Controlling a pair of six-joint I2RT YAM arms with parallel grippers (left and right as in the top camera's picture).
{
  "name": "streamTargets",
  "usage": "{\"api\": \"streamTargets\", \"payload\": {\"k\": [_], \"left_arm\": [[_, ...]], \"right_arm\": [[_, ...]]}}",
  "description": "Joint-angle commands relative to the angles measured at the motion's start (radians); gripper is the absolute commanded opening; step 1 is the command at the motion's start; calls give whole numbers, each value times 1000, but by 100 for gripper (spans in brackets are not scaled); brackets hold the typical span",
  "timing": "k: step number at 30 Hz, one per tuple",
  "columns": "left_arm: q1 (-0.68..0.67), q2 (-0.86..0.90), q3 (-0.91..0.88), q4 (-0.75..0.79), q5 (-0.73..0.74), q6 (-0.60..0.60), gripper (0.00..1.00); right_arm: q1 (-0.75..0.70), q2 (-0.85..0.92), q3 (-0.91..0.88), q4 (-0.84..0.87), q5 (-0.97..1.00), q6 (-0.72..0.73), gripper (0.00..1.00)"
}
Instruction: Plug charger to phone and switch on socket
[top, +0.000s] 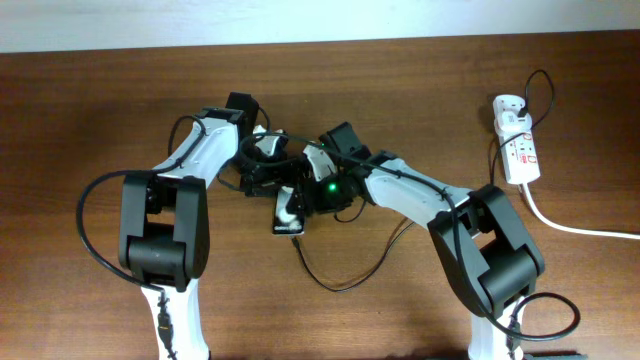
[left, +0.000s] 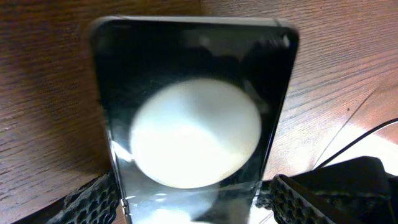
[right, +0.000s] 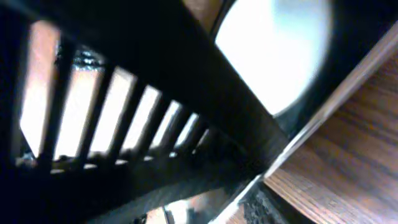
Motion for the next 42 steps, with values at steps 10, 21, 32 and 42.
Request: {"api": "streamTargets", "payload": {"k": [10,21,32,42], "left_arm": [[0,31,-22,0,-8,19,81],[0,31,-22,3,-8,19,82],[0,31,-22,3,-8,19,93],[85,31,-21,20,174,64,100]], "right_arm": [[6,11,-8,93,26,124,52],[48,11,-9,256,12,222,42],[78,11,-32,335,105,306,8],[19,-75,-30,20,163,214,4]]}}
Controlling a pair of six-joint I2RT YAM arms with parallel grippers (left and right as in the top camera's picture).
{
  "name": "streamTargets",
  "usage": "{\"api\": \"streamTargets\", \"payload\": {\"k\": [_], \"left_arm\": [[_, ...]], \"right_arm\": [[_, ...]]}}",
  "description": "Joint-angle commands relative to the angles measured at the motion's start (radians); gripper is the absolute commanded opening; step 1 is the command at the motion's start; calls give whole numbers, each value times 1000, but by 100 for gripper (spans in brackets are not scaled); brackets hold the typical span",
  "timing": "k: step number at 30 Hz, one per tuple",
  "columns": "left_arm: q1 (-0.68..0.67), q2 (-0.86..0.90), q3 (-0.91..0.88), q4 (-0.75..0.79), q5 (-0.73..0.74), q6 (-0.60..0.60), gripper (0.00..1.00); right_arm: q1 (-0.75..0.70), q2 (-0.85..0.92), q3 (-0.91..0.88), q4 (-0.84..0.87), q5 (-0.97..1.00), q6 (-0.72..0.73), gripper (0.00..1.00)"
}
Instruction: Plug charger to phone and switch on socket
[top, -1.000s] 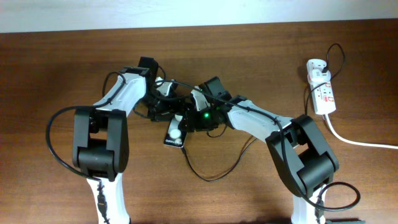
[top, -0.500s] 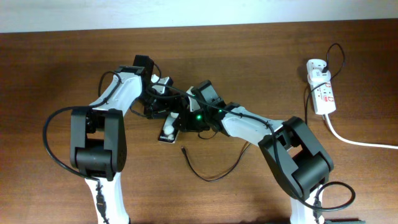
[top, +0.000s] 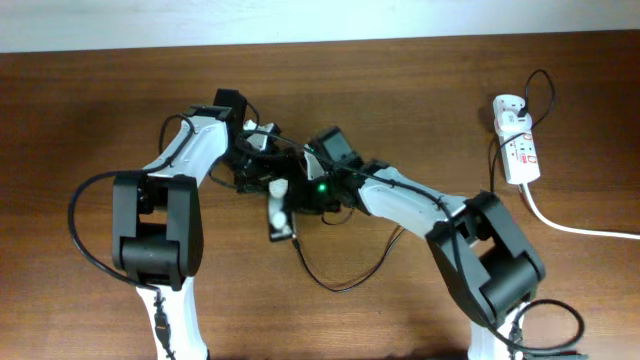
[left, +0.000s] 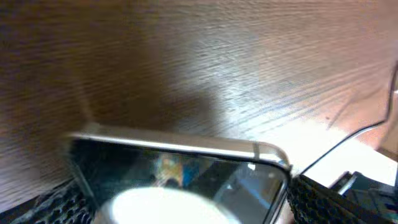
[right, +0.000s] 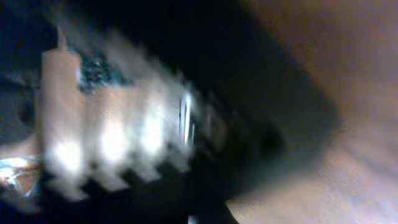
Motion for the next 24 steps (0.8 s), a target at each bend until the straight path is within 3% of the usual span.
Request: {"api": "streamTargets", "payload": {"k": [1,6,10,14,24], "left_arm": [[51,33,-28,-3,177,94,100],[63,33,-29,-2,195,109,99],[54,33,-29,-2,179,109,99],[48,33,-29,-2,164,109,99],[37,33,-30,0,153,109,99]], "right_arm": [[-50,-54,1,-93,83,-72,4],[-140,-164,44,-350,144,-188,4],[-150,-182,160,-679,447,-247,4],[-150,-179,159,-729,542,-254,4],[-147,-144,88,-713,554,-254,5]]}}
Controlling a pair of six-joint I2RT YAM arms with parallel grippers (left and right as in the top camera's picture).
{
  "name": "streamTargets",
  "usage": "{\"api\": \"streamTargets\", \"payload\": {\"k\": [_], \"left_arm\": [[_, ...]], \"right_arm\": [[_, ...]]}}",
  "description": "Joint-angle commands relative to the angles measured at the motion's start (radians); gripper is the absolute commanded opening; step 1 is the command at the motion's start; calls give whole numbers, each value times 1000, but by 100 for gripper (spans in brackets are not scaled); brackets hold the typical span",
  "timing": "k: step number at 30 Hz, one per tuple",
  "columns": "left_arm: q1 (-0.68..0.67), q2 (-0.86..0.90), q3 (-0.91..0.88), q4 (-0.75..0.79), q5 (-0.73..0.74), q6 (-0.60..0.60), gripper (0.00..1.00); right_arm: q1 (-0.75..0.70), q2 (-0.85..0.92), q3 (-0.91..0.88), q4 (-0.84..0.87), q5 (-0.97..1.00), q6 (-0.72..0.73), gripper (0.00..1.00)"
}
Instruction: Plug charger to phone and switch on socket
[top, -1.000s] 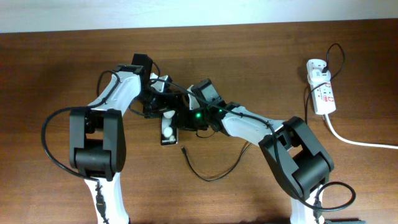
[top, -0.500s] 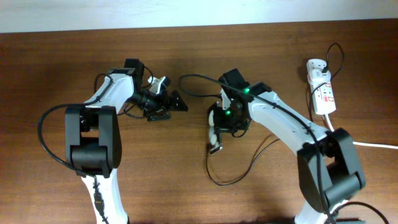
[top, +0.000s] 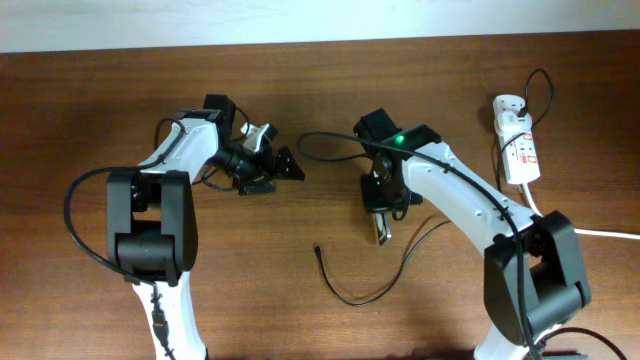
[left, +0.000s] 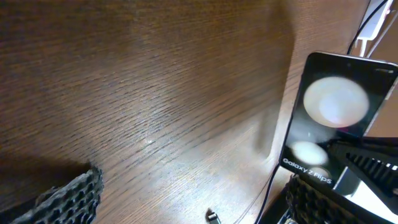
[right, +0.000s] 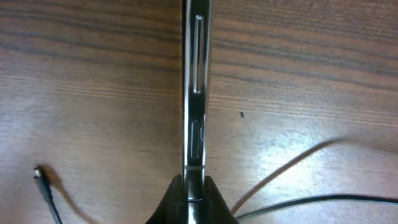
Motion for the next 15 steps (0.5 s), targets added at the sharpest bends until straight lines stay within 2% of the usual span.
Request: {"api": "streamTargets", "payload": {"k": [1,2,7,12,14,15], "left_arm": [[-17,13,-11,2,-12,19,99],[-24,13,-11,2,-26,18,99],[-31,13,-11,2,-35,19,99],[-31,13,-11,2,-34,19,99],[-31,13,-11,2,-34,19,99],[-31,13,-11,2,-34,19,99]], "right_arm": [[2,7,-41,17,16,-9,6],[2,7,-60,30,16,-9,11],[2,7,-111,58,16,-9,27],[2,7,-135,86,16,-9,25],[2,7,-135,94,10,-6,15],[2,7,-135,97,6,-6,13]]}}
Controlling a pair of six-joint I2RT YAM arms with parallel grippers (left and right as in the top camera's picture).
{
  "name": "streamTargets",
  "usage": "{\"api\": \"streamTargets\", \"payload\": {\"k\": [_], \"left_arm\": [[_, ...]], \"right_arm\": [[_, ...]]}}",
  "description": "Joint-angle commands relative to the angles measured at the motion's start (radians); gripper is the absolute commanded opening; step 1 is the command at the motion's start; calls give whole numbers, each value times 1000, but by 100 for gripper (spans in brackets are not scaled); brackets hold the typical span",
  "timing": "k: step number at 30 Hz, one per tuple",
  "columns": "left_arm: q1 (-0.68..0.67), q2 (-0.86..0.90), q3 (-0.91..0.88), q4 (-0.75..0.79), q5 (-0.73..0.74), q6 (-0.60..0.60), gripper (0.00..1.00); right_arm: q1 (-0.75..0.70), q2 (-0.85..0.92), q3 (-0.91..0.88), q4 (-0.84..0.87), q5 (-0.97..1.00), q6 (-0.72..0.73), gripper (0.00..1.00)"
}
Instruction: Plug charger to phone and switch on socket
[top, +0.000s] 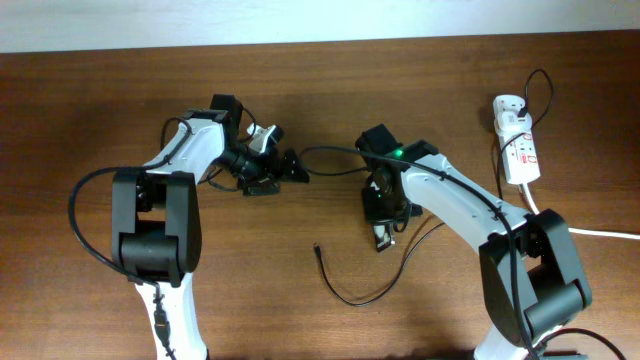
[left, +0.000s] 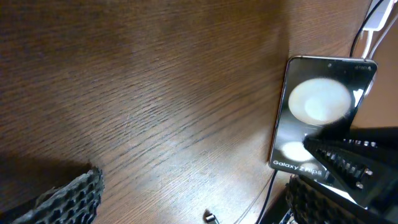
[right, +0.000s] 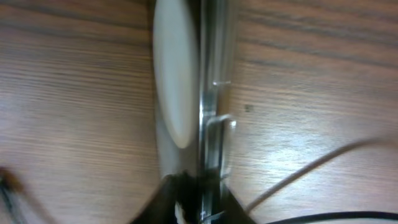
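The phone (top: 383, 236), a dark Galaxy Z Flip, stands on its edge on the wooden table (top: 120, 120), with my right gripper (top: 382, 212) shut on it. The right wrist view shows the phone (right: 210, 93) edge-on between the right gripper (right: 200, 194). From the left wrist I see the phone's (left: 317, 115) glossy face with the right fingers (left: 348, 163) on its lower end. My left gripper (top: 286, 168) is open and empty, left of the phone. The charger cable's loose plug (top: 317, 249) lies on the table, also seen as a plug (left: 210, 216). The socket strip (top: 518, 142) lies far right.
The thin black charger cable (top: 370, 285) loops over the table in front of the phone and under the right arm. A white mains lead (top: 570, 226) runs from the strip off the right edge. The table's back edge meets a white wall.
The right gripper still holds the phone, now turned a little so that its face shows beside the edge in the right wrist view. The open left gripper has shifted slightly right.
At first both grippers met at the phone left of centre, the left fingers on either side of it. Then the phone stood on edge between them. After that the right gripper held it right of centre with the left gripper open and empty, as now.
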Motion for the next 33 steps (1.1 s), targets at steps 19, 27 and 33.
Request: {"api": "streamTargets", "payload": {"k": [19,27,33], "left_arm": [[24,-69,-11,-92,718,511,89],[-28,-188,-10,-50,814,580,84],[-35,-239,5,-44,814,572,59]], "right_arm": [[-276,-177,-3,146,-981,-285,4],[-233,-174,-3,481,-1050,-77,4],[-150,-174,-3,544,-972,-37,4]]}}
